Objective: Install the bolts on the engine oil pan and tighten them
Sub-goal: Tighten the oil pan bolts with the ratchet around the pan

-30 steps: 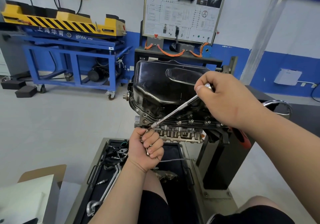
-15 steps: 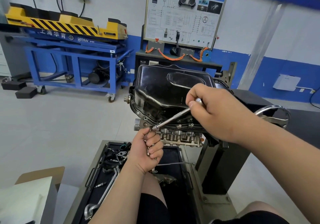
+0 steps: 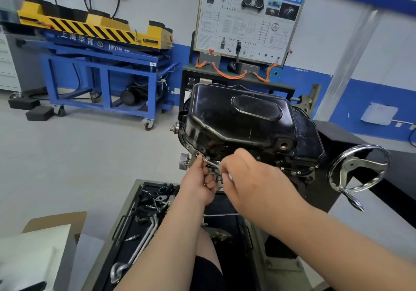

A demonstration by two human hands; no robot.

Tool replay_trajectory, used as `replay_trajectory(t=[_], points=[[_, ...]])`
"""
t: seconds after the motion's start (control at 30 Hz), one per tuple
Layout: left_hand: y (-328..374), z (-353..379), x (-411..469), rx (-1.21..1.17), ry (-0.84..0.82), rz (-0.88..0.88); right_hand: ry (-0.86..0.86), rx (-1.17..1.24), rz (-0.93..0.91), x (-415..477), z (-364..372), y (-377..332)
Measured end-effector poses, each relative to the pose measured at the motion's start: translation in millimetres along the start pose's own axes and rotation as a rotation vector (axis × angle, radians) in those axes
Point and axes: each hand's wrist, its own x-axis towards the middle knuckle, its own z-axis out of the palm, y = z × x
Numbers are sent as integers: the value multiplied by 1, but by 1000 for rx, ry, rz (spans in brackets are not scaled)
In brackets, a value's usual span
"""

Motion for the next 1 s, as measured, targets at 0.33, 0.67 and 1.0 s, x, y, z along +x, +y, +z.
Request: replay_trajectory(t=[0.33, 0.67, 1.0], points=[[14, -6, 12, 174, -18, 10, -26, -24, 7, 5, 16, 5], [18, -4, 9, 26, -29, -35, -175, 65, 78, 36, 0, 15], [23, -5, 13, 26, -32, -32, -242, 76, 48, 61, -10, 14]])
